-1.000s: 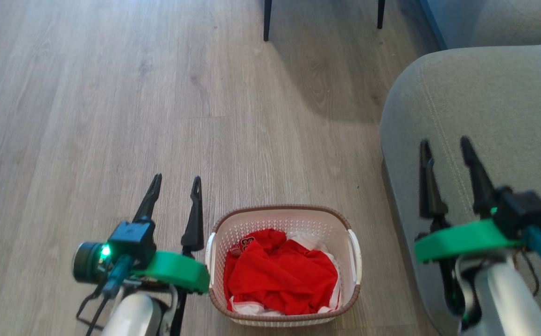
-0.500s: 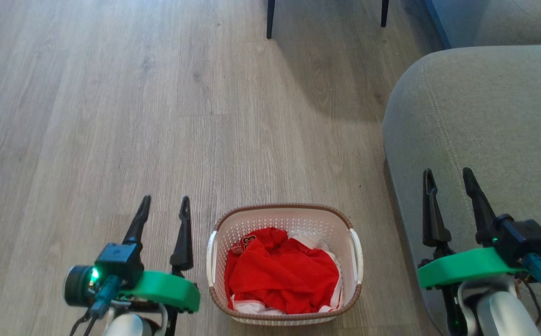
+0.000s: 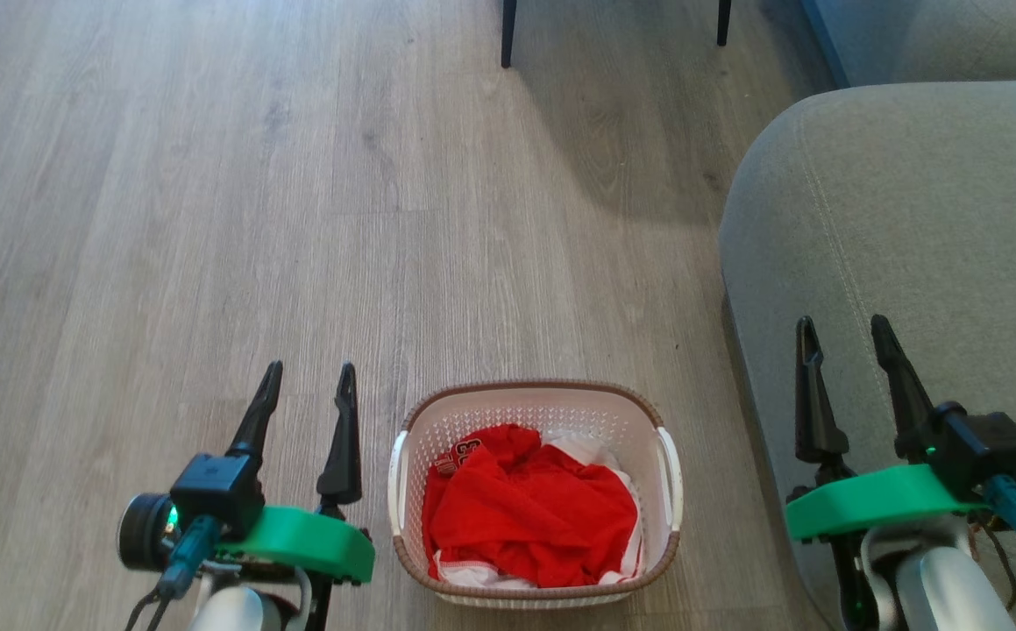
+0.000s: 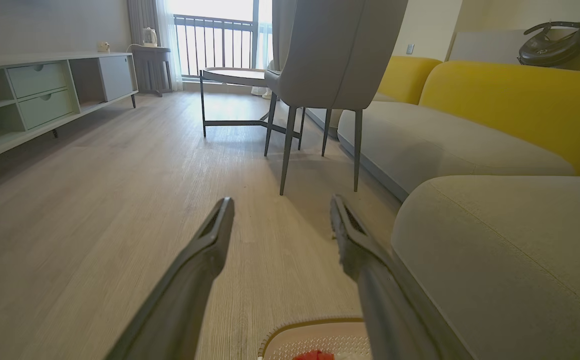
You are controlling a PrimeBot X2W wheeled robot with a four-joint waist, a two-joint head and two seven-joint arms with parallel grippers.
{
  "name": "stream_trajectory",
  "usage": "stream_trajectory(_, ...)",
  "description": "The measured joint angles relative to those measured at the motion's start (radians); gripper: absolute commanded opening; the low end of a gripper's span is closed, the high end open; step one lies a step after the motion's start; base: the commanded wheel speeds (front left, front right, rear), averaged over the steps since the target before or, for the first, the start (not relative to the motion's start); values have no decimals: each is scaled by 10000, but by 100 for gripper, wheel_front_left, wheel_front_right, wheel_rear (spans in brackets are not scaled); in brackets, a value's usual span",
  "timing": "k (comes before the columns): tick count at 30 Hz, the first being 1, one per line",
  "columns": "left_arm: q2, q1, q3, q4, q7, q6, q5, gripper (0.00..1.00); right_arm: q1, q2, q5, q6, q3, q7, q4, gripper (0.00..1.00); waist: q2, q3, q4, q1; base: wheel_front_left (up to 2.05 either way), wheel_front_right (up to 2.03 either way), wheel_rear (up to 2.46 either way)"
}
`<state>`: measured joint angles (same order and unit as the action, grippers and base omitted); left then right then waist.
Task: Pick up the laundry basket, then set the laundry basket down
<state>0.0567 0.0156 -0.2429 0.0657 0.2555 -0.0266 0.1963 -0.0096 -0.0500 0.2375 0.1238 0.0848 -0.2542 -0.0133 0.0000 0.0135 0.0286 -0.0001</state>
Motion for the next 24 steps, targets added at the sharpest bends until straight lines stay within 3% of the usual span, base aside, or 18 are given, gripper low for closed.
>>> stream_trajectory(24, -4, 0, 31, 23, 0, 174, 201, 100, -15, 0, -4, 0, 0, 0, 117, 100, 0, 58, 109, 1, 0, 0, 0)
